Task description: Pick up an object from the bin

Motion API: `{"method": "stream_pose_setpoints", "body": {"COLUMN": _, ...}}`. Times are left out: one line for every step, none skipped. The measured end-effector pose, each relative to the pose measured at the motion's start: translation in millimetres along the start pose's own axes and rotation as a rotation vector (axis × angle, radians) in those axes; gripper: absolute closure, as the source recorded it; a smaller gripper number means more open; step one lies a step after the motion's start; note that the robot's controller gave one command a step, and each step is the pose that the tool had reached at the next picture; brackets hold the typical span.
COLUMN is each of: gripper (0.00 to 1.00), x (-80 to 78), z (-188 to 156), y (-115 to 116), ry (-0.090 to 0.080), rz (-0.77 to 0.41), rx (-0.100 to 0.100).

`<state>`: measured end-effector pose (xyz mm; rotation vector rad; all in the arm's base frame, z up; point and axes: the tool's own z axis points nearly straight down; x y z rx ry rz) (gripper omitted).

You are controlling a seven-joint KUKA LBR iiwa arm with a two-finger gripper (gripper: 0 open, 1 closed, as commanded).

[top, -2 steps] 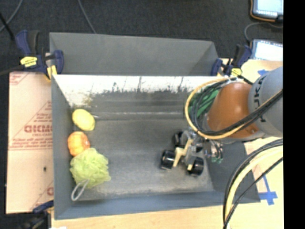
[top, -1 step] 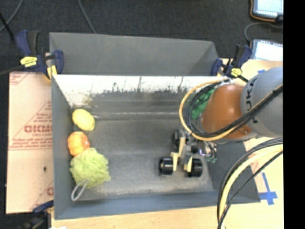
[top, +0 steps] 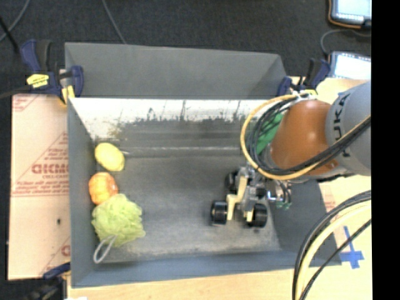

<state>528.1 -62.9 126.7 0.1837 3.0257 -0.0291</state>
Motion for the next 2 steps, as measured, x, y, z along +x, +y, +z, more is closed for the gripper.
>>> {"method": "stream_pose_setpoints", "body": {"gripper": 1.0, "x": -8.4, "z": -54.0, "y": -11.4, "ry": -0.014, "rz": -0.023, "rx": -0.004}}
{"method": "stream_pose_setpoints", "body": {"gripper": 1.0, "x": -6.8, "z": -91.1, "y": -4.3, "ry": -0.005, "rz": -0.035, "rx": 0.001}}
